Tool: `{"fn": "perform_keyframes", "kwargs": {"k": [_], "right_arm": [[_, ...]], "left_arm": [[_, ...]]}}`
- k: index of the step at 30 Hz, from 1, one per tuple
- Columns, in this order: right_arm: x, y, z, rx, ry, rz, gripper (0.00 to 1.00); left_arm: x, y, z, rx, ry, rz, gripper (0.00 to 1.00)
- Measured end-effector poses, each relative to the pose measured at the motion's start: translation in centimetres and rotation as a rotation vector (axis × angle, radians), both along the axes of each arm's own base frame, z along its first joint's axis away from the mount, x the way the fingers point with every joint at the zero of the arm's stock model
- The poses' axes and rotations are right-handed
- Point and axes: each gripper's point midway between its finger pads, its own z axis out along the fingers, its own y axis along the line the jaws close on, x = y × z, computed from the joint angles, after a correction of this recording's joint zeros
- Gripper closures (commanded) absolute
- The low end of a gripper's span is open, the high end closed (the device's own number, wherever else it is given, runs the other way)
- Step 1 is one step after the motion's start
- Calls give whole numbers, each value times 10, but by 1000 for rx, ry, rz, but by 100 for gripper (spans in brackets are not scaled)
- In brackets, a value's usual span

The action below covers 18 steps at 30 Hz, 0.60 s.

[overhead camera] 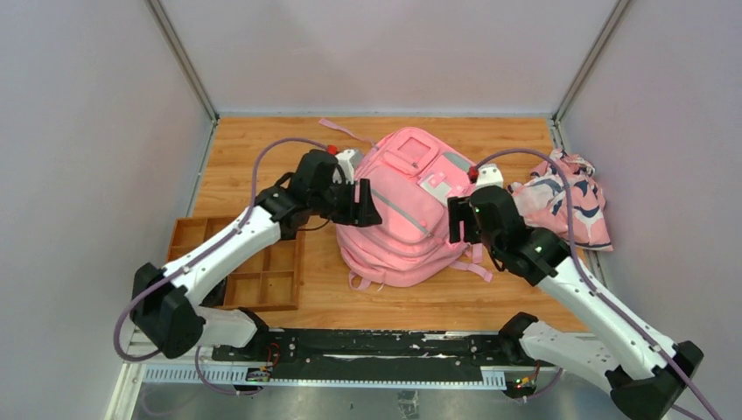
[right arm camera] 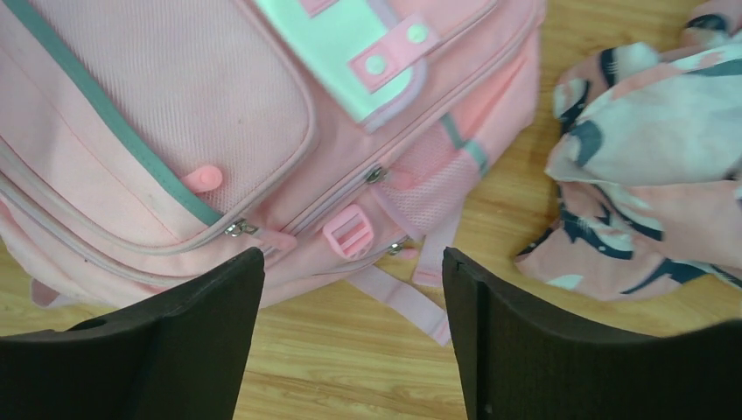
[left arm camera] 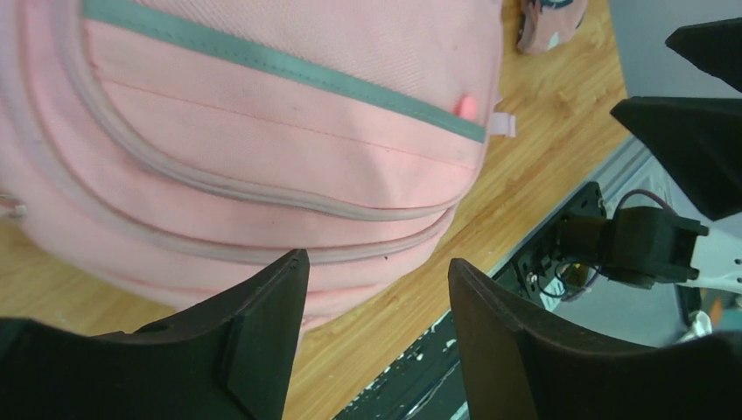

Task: Pack the student bag
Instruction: Zip the student bag at the center of the board, then reset both arms

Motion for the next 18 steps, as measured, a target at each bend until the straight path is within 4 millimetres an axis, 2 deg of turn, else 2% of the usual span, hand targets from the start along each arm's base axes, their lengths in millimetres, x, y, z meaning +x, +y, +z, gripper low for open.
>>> {"fn": "perform_keyframes", "kwargs": {"k": [2, 4, 7, 10, 13, 14, 15, 18], "right_arm": [[-1, -11, 22, 5, -41, -46, 7], [-5, -24, 41, 20, -87, -98, 4], [-18, -46, 60, 47, -151, -155, 2], [-30, -62, 72, 84, -201, -190, 2], [-40, -75, 77, 105, -240, -220, 2], [-41, -78, 77, 102, -243, -229, 2], [-42, -80, 73, 91, -235, -236, 2], [-42, -82, 60, 58, -202, -249, 2]], "left_arm": [[1, 8, 21, 1, -68, 13, 30], [2, 20, 47, -5, -165, 50, 30], [-3, 46, 84, -18, -303, 127, 30], [-10, 79, 107, -14, -423, 229, 31], [-16, 108, 105, 23, -482, 327, 31], [-18, 117, 100, 42, -488, 355, 31], [-19, 124, 95, 59, -489, 377, 26], [-21, 141, 70, 131, -466, 431, 25]]}}
